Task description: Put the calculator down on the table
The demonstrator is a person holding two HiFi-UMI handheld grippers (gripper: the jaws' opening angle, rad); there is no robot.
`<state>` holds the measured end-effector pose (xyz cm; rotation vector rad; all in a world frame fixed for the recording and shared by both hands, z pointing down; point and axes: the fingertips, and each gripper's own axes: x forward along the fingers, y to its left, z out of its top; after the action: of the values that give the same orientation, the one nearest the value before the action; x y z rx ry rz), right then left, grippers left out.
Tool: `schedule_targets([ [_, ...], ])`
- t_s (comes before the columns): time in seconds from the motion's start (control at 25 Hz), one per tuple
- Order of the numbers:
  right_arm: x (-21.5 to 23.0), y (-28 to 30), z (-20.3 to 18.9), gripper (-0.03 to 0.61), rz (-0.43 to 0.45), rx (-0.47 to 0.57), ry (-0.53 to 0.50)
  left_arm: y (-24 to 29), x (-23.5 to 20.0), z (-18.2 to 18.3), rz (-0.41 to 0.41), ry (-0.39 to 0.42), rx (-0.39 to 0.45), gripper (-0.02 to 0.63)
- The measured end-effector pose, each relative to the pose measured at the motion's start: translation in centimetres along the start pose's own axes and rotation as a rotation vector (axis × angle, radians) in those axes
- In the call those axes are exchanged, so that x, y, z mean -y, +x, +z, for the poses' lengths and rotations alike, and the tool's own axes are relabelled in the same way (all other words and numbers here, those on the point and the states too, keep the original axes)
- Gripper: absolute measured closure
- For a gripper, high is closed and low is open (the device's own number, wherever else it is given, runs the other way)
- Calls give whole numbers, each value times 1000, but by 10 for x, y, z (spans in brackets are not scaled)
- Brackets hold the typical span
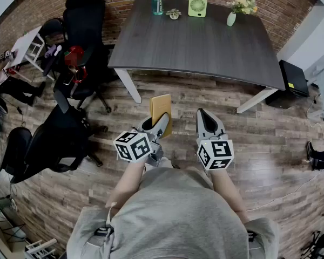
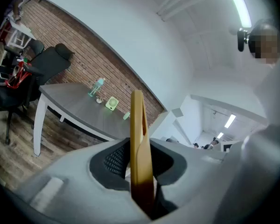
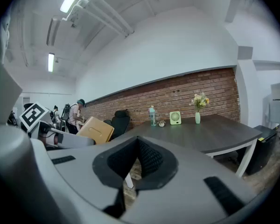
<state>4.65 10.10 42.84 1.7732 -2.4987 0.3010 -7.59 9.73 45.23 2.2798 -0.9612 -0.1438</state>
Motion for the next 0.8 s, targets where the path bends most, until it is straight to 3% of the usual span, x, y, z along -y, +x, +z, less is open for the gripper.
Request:
schedule_targets([
  [0.8, -17, 19, 0, 577, -19, 11, 20, -5, -23, 20, -35, 14, -5, 528],
])
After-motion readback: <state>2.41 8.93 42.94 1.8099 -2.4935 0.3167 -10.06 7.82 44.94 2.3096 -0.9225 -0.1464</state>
